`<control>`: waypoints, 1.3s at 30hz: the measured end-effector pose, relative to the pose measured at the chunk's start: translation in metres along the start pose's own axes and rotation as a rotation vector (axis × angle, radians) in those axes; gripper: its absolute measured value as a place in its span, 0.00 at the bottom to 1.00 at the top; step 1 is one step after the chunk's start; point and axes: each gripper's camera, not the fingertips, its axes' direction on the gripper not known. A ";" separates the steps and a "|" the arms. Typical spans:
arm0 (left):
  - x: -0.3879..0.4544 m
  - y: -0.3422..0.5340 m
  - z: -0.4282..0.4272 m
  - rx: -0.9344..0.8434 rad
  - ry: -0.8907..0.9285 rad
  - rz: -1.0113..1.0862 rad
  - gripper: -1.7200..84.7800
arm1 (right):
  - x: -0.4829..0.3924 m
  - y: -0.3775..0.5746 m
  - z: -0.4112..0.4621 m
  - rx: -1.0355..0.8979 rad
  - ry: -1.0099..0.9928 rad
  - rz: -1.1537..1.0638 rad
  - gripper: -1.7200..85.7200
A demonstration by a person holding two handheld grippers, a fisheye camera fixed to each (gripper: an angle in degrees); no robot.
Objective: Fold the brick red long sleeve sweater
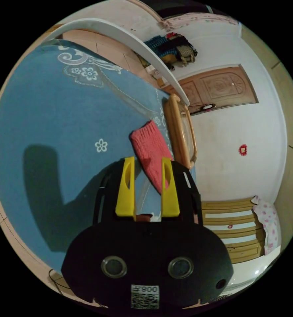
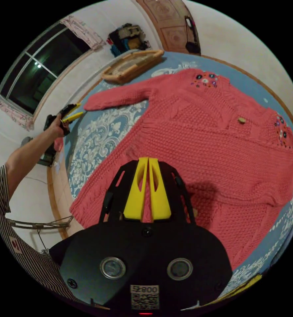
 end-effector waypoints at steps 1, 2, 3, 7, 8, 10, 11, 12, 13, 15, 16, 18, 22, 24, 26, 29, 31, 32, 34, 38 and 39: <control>0.000 -0.001 0.003 -0.009 -0.022 0.005 0.13 | 0.004 -0.002 0.009 -0.018 0.006 0.003 0.02; 0.001 0.000 0.006 -0.003 -0.031 0.016 0.12 | 0.007 -0.002 0.010 -0.001 0.003 0.008 0.02; 0.001 0.000 0.007 0.001 -0.030 0.015 0.12 | 0.013 -0.002 0.012 0.016 -0.010 0.027 0.02; 0.004 0.012 0.016 -0.023 -0.025 -0.016 0.07 | 0.031 -0.004 0.018 0.018 0.000 0.033 0.02; 0.009 0.018 0.017 -0.021 -0.046 0.004 0.07 | 0.033 -0.003 0.018 0.019 0.010 0.028 0.02; 0.019 0.029 0.019 -0.023 -0.052 0.046 0.06 | 0.044 -0.003 0.019 0.022 0.031 0.028 0.02; 0.027 0.038 0.020 -0.011 -0.026 0.071 0.06 | 0.048 -0.002 0.019 0.023 0.029 0.034 0.02; 0.032 0.043 0.020 -0.005 -0.003 0.086 0.06 | 0.057 -0.001 0.019 0.024 0.013 0.052 0.02; 0.044 0.054 0.023 -0.005 0.042 0.123 0.06 | 0.068 0.000 0.017 0.027 -0.014 0.073 0.02; 0.067 0.071 0.029 -0.032 0.087 0.200 0.06 | 0.086 0.004 0.014 0.030 -0.067 0.103 0.02; 0.086 0.086 0.035 -0.056 0.116 0.271 0.05 | 0.099 0.007 0.011 0.031 -0.115 0.132 0.02; 0.117 0.113 0.046 -0.099 0.176 0.375 0.05 | 0.123 0.014 0.003 0.040 -0.201 0.192 0.03; 0.193 0.195 0.082 -0.216 0.340 0.613 0.05 | 0.183 0.043 -0.035 0.186 -0.345 0.330 0.04; 0.224 0.241 0.102 -0.284 0.391 0.725 0.05 | 0.211 0.055 -0.054 0.260 -0.442 0.371 0.06; 0.259 0.314 0.133 -0.409 0.405 0.883 0.05 | 0.239 0.068 -0.072 0.344 -0.540 0.411 0.09; 0.281 0.404 0.172 -0.544 0.384 1.011 0.05 | 0.280 0.085 -0.096 0.426 -0.641 0.440 0.11; 0.288 0.452 0.194 -0.618 0.377 1.049 0.05 | 0.310 0.100 -0.103 0.429 -0.697 0.472 0.13; 0.291 0.481 0.207 -0.659 0.364 1.072 0.05 | 0.318 0.104 -0.103 0.426 -0.713 0.487 0.13; 0.295 0.521 0.225 -0.703 0.332 1.121 0.05 | 0.350 0.122 -0.101 0.430 -0.803 0.555 0.14; 0.305 0.601 0.252 -0.717 0.236 1.253 0.05 | 0.388 0.147 -0.097 0.391 -0.829 0.645 0.15; 0.307 0.611 0.255 -0.715 0.222 1.273 0.05 | 0.398 0.155 -0.096 0.389 -0.846 0.666 0.16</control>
